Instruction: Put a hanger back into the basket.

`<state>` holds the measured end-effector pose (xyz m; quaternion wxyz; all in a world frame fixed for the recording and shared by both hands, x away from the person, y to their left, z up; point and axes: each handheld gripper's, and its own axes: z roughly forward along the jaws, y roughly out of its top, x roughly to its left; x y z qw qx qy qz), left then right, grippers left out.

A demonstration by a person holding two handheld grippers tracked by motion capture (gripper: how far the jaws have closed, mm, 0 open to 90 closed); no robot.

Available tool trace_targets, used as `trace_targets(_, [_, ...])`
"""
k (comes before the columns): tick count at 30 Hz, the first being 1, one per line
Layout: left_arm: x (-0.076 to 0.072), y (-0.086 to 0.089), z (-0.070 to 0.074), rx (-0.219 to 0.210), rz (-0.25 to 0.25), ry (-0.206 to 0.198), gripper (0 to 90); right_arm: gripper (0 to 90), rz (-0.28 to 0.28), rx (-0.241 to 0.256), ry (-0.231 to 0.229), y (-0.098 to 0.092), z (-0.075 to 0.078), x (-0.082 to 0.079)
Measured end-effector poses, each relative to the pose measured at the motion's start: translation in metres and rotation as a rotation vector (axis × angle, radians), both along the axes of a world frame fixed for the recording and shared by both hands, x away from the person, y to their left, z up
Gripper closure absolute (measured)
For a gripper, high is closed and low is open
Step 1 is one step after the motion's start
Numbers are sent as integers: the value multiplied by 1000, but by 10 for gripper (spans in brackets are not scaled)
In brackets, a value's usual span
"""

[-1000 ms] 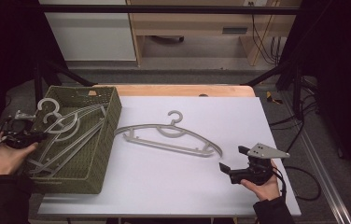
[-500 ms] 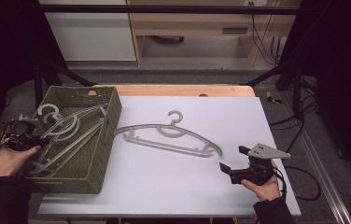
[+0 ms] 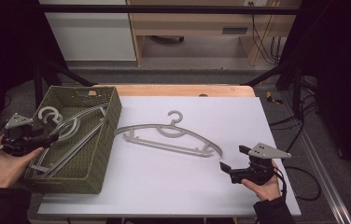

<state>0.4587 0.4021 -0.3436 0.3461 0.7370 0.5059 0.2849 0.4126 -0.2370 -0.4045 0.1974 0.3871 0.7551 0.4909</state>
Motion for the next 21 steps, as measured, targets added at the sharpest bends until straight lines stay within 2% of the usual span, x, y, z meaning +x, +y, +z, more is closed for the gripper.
trace_targets(2, [-6, -13, 4, -25, -41, -46, 366, 41, -1, 2, 0, 0, 0, 0])
trace_targets(6, [-16, -35, 8, -82, -121, -101, 303, 43, 1, 5, -3, 0, 1, 0])
trace_targets(11, [-25, -64, 5, -130, -194, -147, 211, 51, -7, 3, -13, 2, 3, 1])
trace_targets(16, [-34, -88, 2, -156, -280, -175, 186, 52, -3, -3, -22, 6, 6, 2])
trace_targets(18, [-39, -96, 0, -182, -322, -183, 176, 52, -1, -2, -22, 7, 7, 3])
trace_targets(21, [-46, -105, -3, -196, -353, -199, 169, 51, -6, 5, -29, 10, 9, 4])
